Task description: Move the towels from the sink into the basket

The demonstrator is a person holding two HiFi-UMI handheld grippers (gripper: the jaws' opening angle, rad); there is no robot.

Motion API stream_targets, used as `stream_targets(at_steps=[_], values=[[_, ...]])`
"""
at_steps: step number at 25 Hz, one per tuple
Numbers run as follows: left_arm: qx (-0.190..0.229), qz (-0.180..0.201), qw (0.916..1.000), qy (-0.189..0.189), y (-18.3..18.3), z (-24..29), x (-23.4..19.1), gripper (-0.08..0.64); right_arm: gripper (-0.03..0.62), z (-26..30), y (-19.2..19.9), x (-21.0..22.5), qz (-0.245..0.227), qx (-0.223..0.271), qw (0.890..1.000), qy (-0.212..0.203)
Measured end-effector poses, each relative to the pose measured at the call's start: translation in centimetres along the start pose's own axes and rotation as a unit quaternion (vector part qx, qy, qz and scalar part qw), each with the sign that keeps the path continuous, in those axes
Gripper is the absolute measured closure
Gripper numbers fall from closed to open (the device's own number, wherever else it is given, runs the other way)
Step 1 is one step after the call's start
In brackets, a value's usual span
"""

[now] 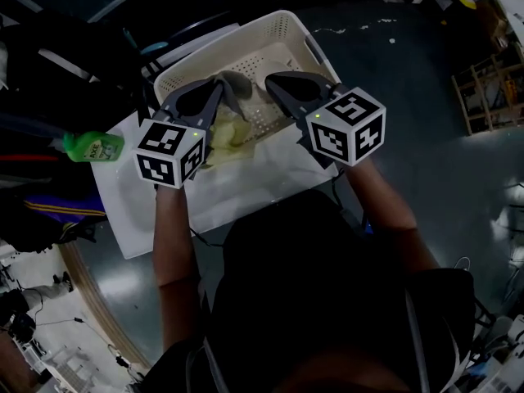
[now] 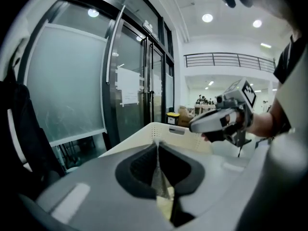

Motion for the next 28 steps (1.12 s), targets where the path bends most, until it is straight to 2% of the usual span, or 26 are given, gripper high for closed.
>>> stream_targets(at_steps=[7,8,10,13,15,20,28], values=[[0.014,-0.012,0.9997,-0.013,-0.2,1.1,-0.5,0.541,0.598,-0.5,0.6,0.4,0.006,-0.005,1.000,0.010],[0.015,-0.011,0.9997,-0.014,-0.3,1.3,-0.5,0.520,0.598,-0.6,0.6,0.5,0.006,-0.005,1.000,0.011],[0.015,-0.007,0.9997,-0.015,-0.3,1.5,-0.4,0.422,0.598,-0.8,0.5,0.7,0.007,-0.003,1.000,0.014],[0.017,-0.003,0.9996,-0.021,-0.4,1.5,-0.5,0.407,0.598,-0.9,0.5,0.8,0.008,-0.001,1.000,0.016],[0.020,-0.005,0.9995,-0.025,-0.5,1.4,-0.6,0.427,0.598,-0.7,0.6,0.8,0.009,-0.002,1.000,0.016],[0.048,-0.017,0.9978,-0.043,-1.4,0.6,-0.6,0.551,0.598,-0.8,0.4,0.7,0.010,0.000,1.000,0.013],[0.053,-0.023,0.9962,-0.066,-1.6,-0.9,-1.2,0.551,0.598,0.0,0.4,0.4,0.011,-0.002,1.000,0.009]])
Point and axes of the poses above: the fingertips, and each gripper's own axes: z forward along the fingers, x to its right, y out of its underside, the point moved 4 cm from there along -z, backward along the fingers, and after that the axes turned 14 degrees about x, right-handed, at the moved point
